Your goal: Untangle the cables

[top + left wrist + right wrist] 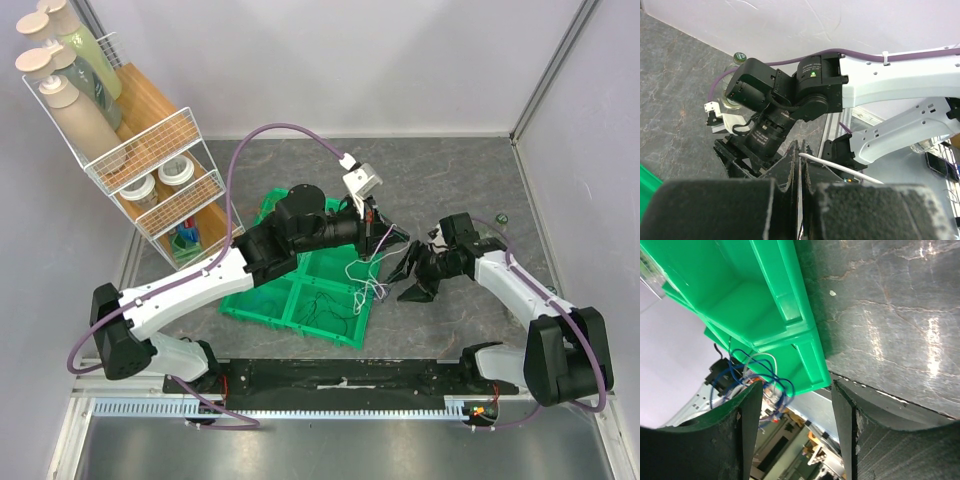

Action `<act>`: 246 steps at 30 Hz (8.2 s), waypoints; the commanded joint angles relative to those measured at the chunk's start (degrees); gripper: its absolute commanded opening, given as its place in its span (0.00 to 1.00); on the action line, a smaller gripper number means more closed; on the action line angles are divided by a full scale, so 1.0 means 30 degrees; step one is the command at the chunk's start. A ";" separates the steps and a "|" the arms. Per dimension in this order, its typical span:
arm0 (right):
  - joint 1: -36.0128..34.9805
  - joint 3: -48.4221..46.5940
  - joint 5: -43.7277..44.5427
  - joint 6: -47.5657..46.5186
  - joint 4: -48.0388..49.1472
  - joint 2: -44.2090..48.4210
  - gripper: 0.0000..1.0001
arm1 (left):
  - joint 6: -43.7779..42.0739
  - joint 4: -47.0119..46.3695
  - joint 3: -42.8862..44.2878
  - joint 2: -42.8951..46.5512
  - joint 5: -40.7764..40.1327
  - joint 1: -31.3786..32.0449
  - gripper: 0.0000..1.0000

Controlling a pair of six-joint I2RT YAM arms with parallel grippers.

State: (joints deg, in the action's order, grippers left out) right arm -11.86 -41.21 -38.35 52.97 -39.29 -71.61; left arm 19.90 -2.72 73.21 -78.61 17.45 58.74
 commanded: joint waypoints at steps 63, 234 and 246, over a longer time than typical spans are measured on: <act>0.3425 -0.3284 0.9208 -0.6524 -0.2929 0.0698 0.00 | -0.4904 1.0575 0.9287 0.1155 -1.1559 -0.5281 0.02; -0.5100 -0.7916 0.6898 -0.8749 0.2226 -0.1292 0.04 | 0.2187 1.0107 -0.2901 0.1303 -0.1218 -0.5723 0.02; -0.6565 -0.6714 0.5079 -0.8692 0.3456 -0.4429 0.13 | 0.0545 1.1014 -0.0409 -0.2886 -0.0633 -0.5752 0.02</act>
State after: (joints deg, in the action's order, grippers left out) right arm -31.40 -62.41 -20.95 27.11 -32.53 -85.08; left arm 25.50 29.06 69.47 -84.31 14.63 41.50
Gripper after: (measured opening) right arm 0.105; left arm 0.025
